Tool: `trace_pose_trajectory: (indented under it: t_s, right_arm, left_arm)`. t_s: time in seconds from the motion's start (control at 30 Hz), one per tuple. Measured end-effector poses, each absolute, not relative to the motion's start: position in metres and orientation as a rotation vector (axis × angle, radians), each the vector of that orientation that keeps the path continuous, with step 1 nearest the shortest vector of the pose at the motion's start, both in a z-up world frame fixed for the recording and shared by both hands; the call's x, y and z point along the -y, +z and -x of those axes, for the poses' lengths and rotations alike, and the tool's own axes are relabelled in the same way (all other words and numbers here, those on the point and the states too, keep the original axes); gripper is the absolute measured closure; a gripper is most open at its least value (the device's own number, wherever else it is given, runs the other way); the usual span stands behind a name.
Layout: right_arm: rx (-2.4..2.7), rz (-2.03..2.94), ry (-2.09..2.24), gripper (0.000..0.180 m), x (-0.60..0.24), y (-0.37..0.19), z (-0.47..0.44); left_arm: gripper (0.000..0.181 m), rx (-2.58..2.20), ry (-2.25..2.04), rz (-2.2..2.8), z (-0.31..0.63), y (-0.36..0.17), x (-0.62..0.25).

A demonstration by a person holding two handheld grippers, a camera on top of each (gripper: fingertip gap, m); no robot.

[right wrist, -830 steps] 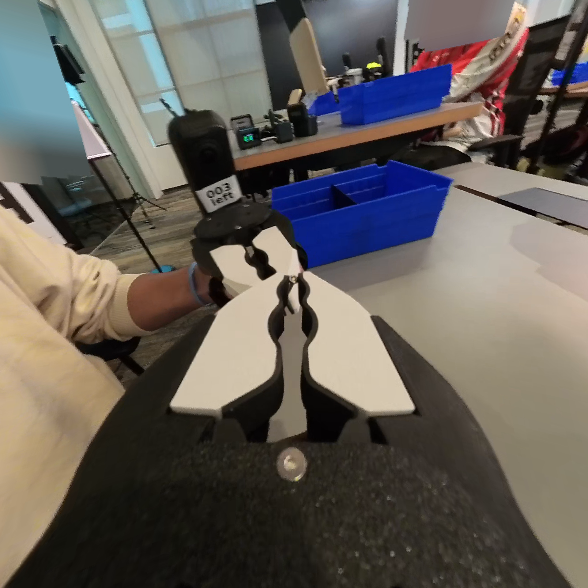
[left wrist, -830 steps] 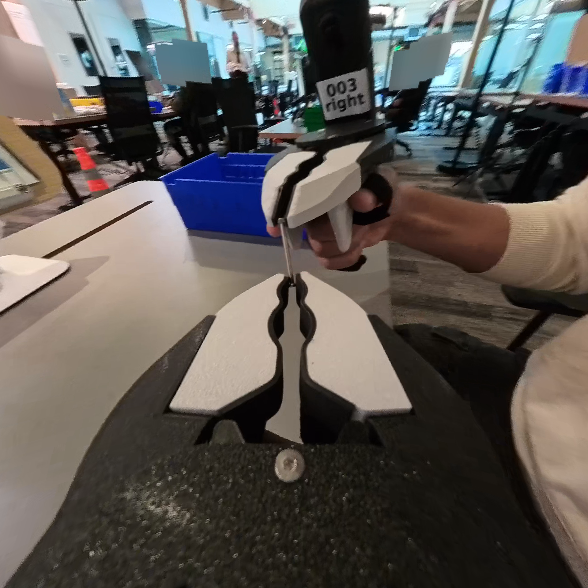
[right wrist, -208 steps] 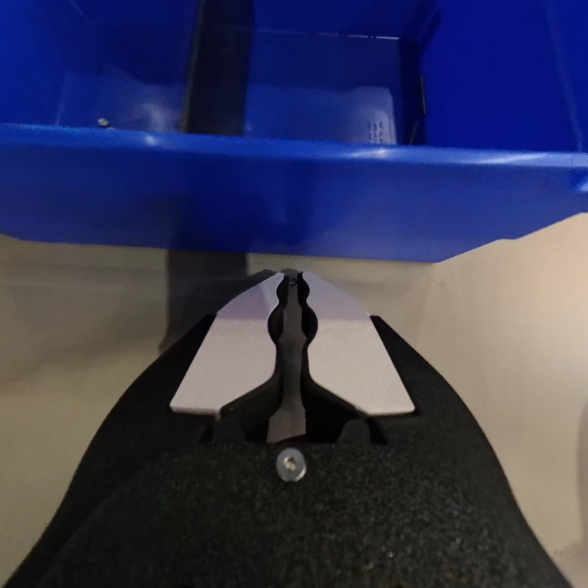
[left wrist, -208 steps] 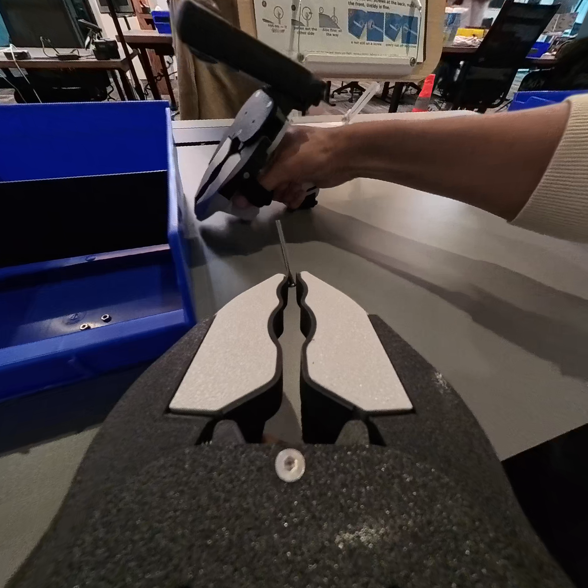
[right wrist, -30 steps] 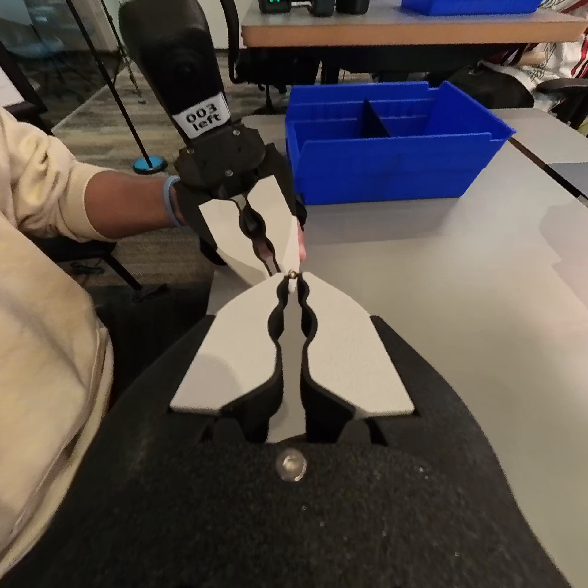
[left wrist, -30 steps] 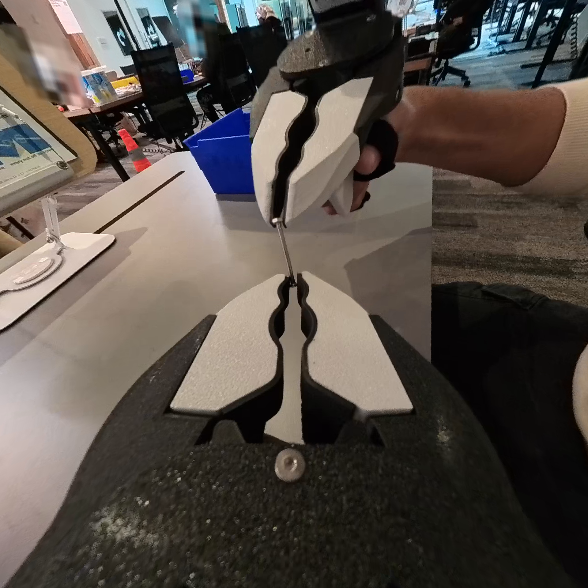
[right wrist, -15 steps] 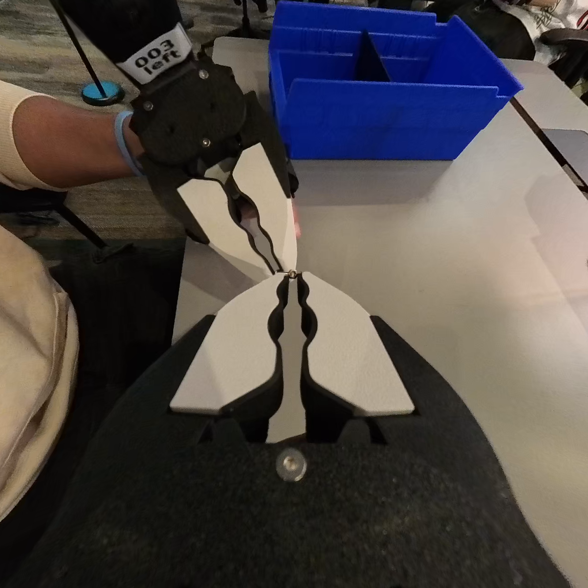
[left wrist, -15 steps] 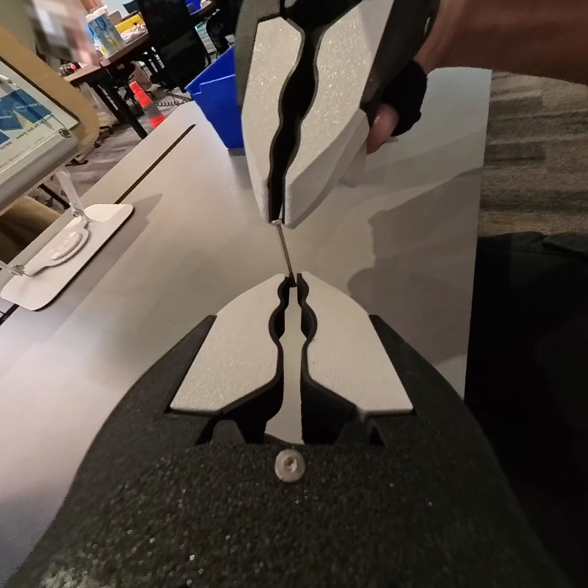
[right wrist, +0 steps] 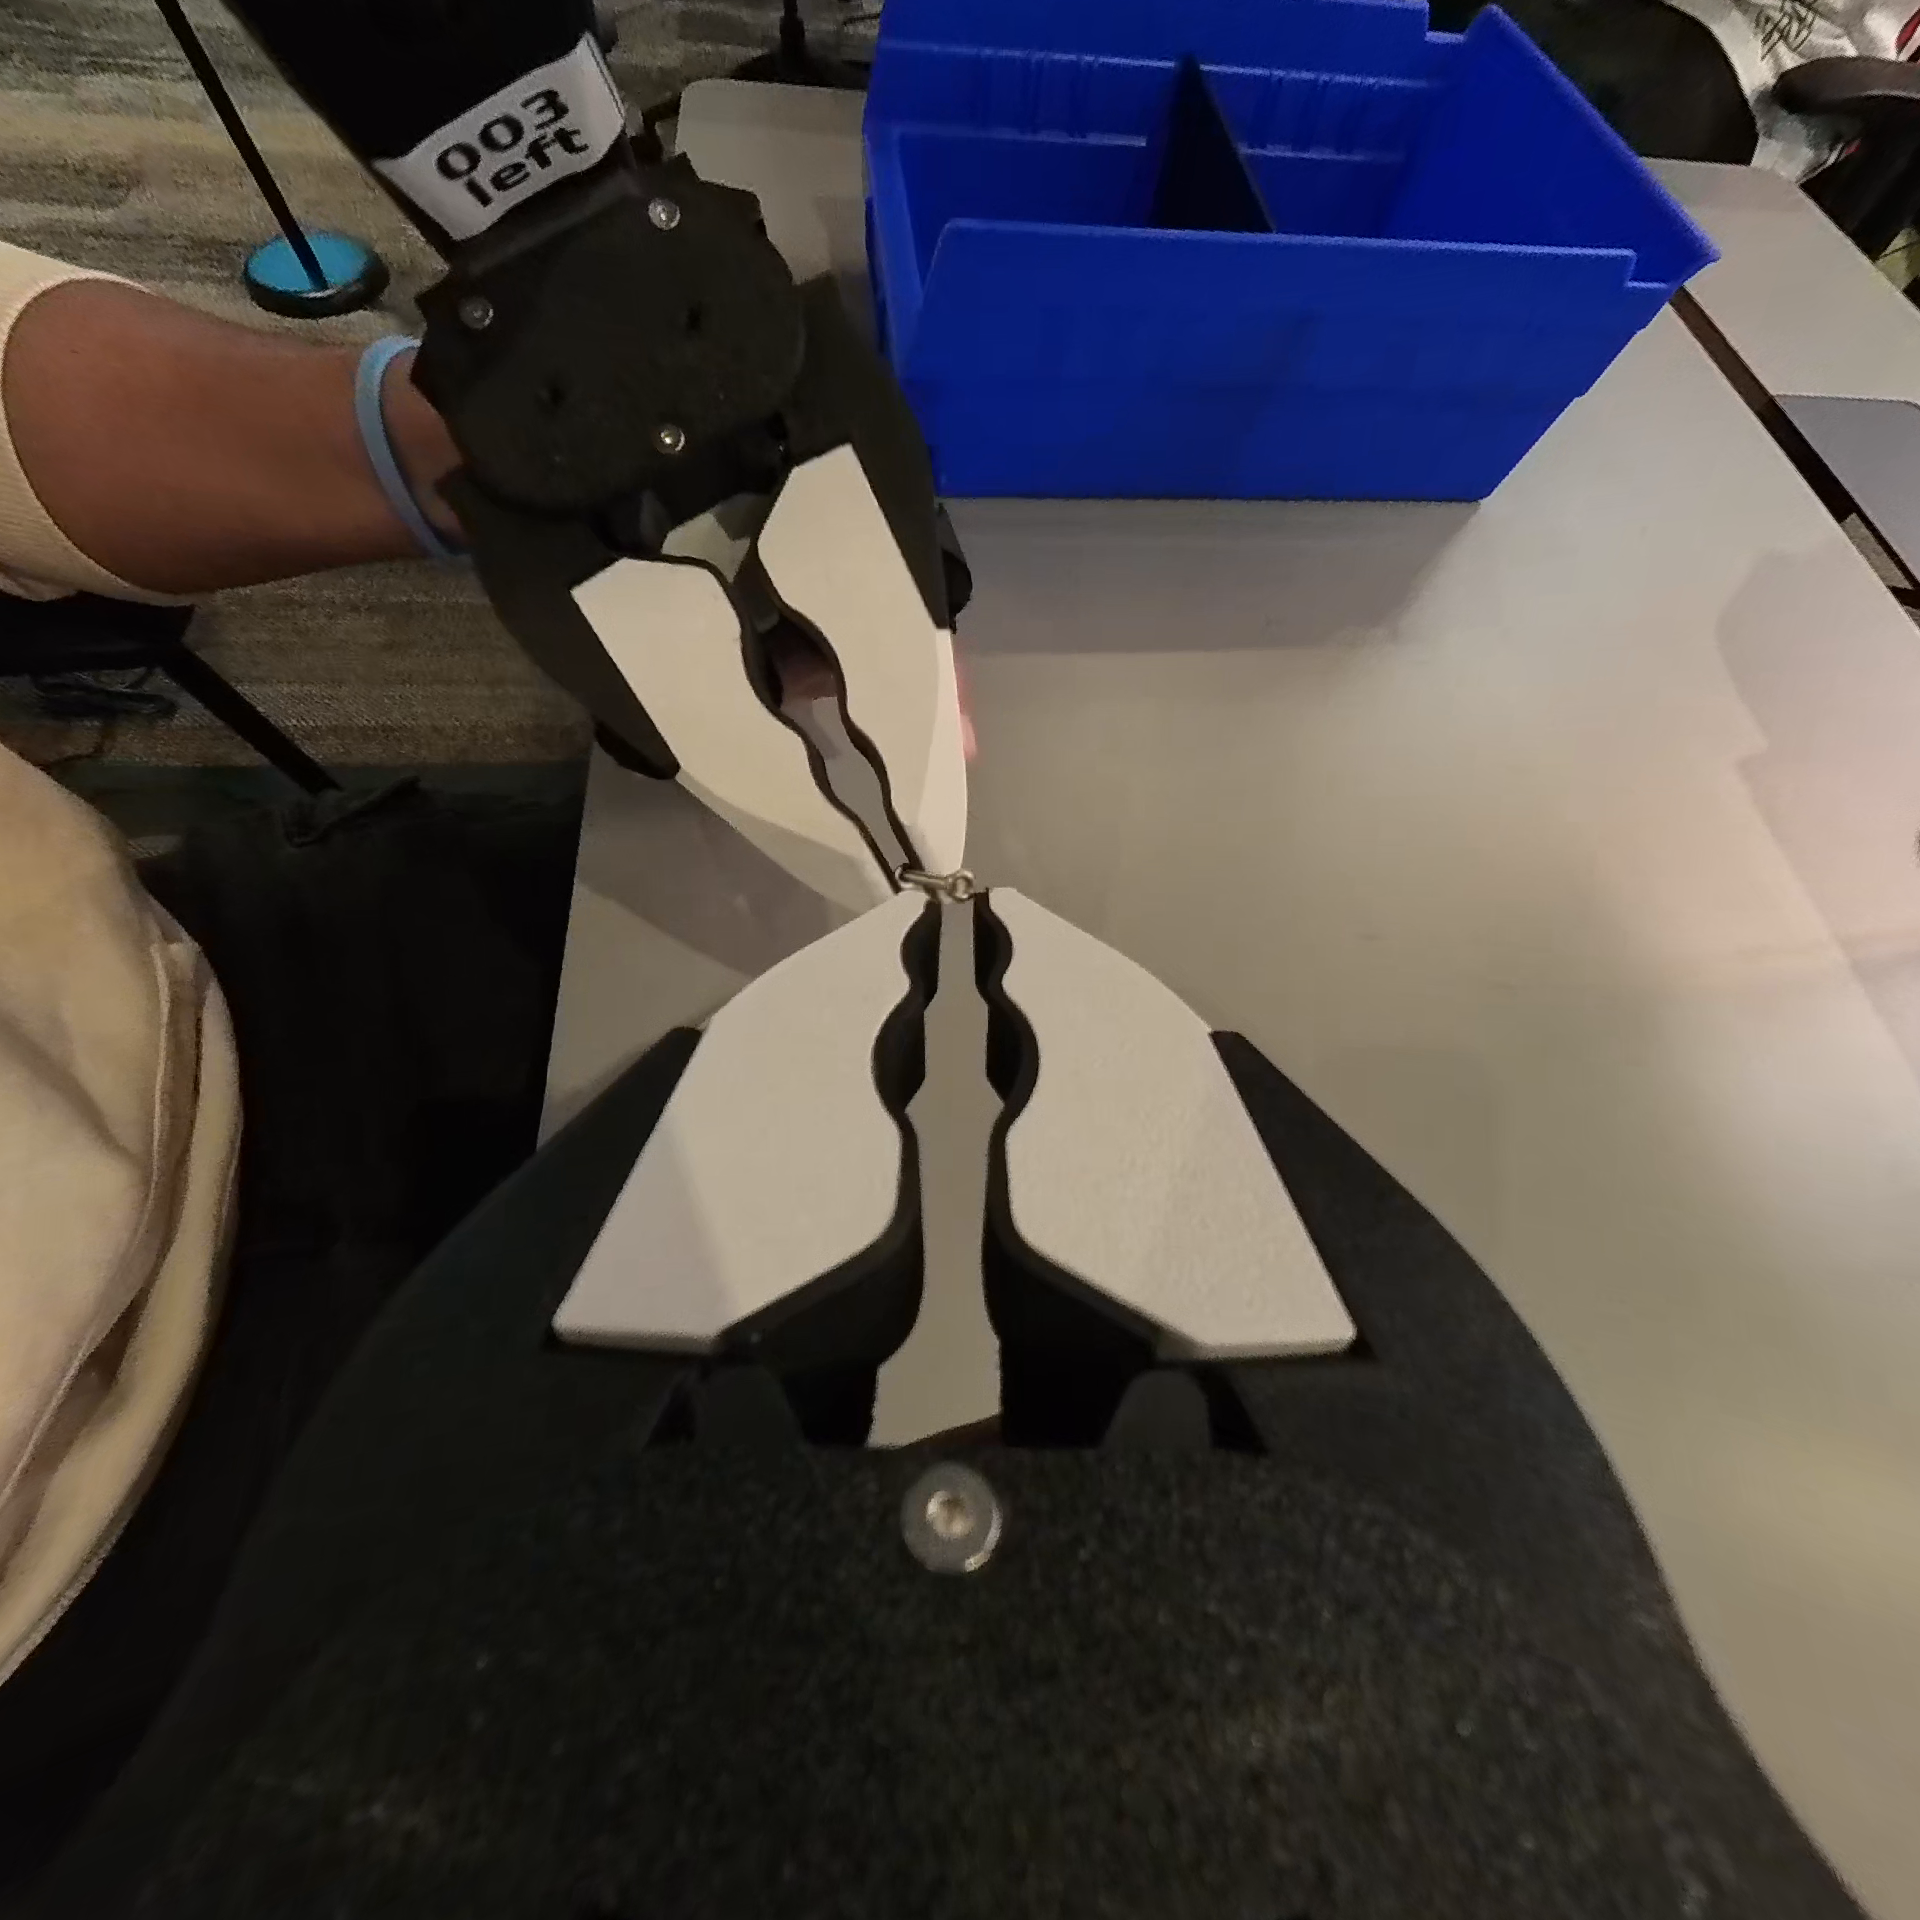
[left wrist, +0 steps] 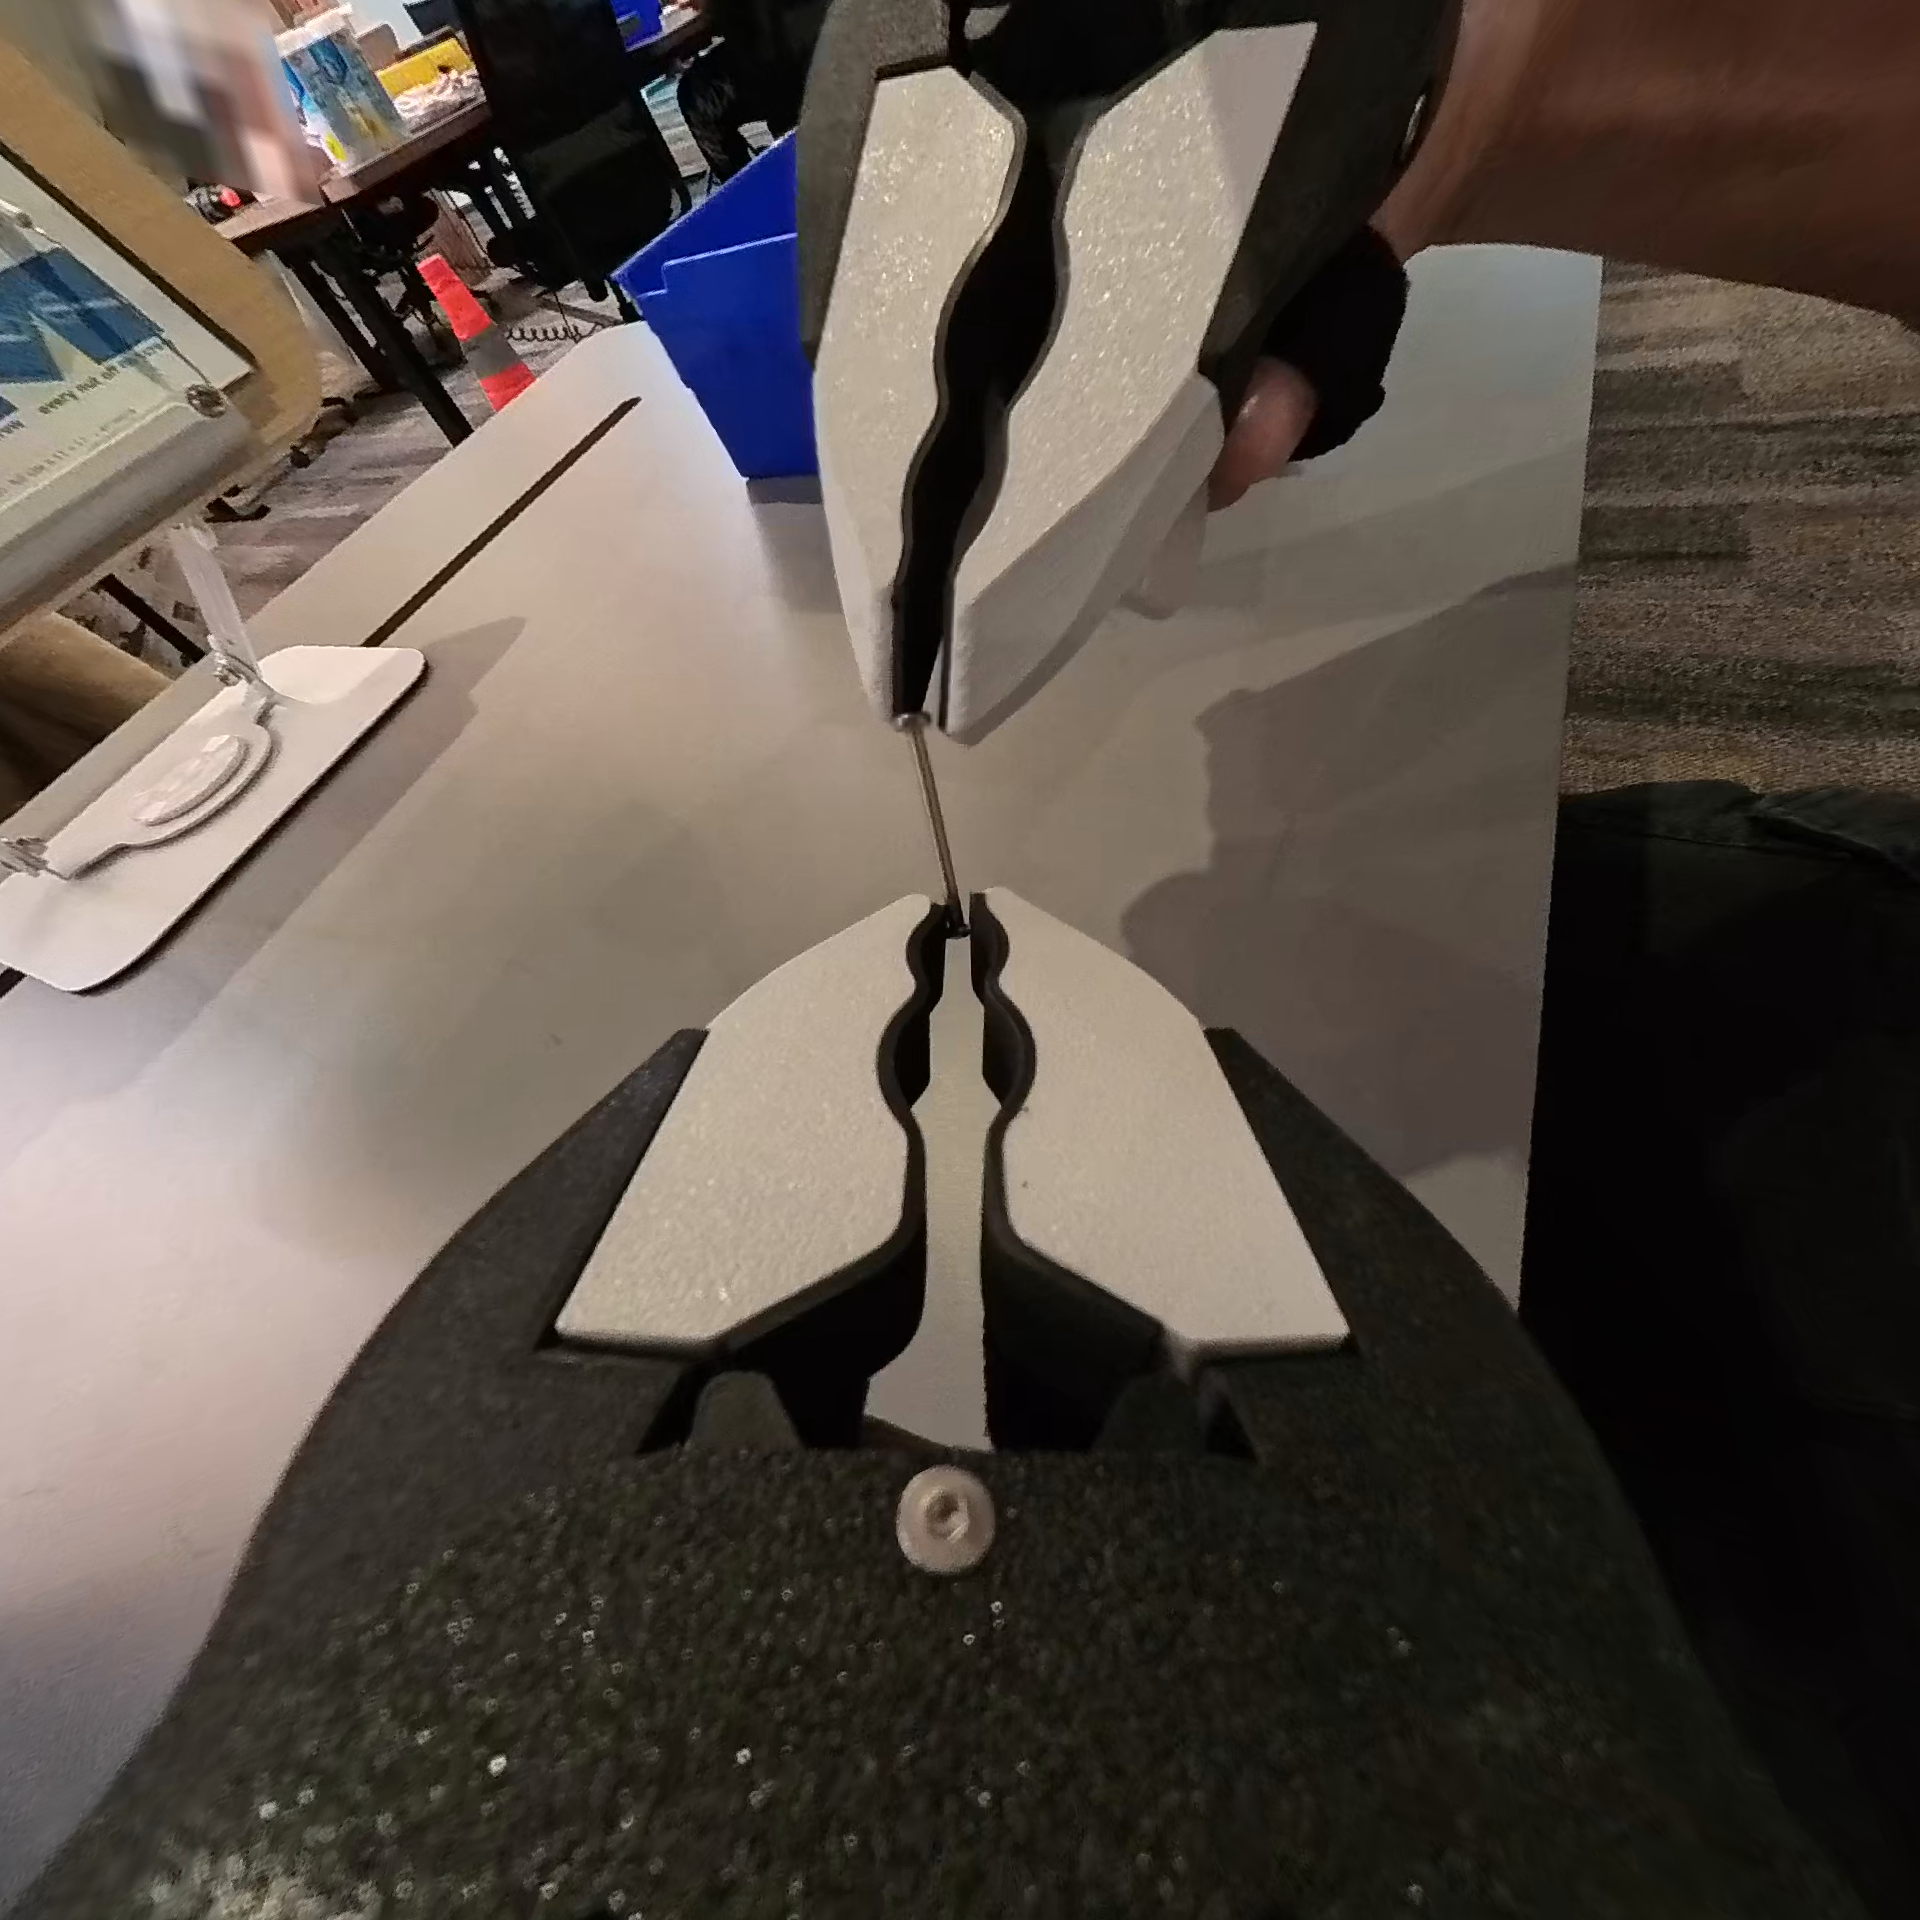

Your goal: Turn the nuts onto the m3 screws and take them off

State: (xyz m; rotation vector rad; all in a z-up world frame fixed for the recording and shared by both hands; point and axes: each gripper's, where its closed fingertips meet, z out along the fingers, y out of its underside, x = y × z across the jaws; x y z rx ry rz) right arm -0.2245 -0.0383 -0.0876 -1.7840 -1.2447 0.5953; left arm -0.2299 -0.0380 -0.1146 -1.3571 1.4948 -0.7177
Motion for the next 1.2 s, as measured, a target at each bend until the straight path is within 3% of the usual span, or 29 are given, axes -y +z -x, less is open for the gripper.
trace_pose_trajectory:
  t_s: [1.2]
  right_arm:
    - [1.227, 1.740, 0.661, 0.166, 0.041, -0.077, 0.231]
  left_arm:
    - [0.177, -1.480, -0.747, 1.335, 0.234, -0.107, 0.039]
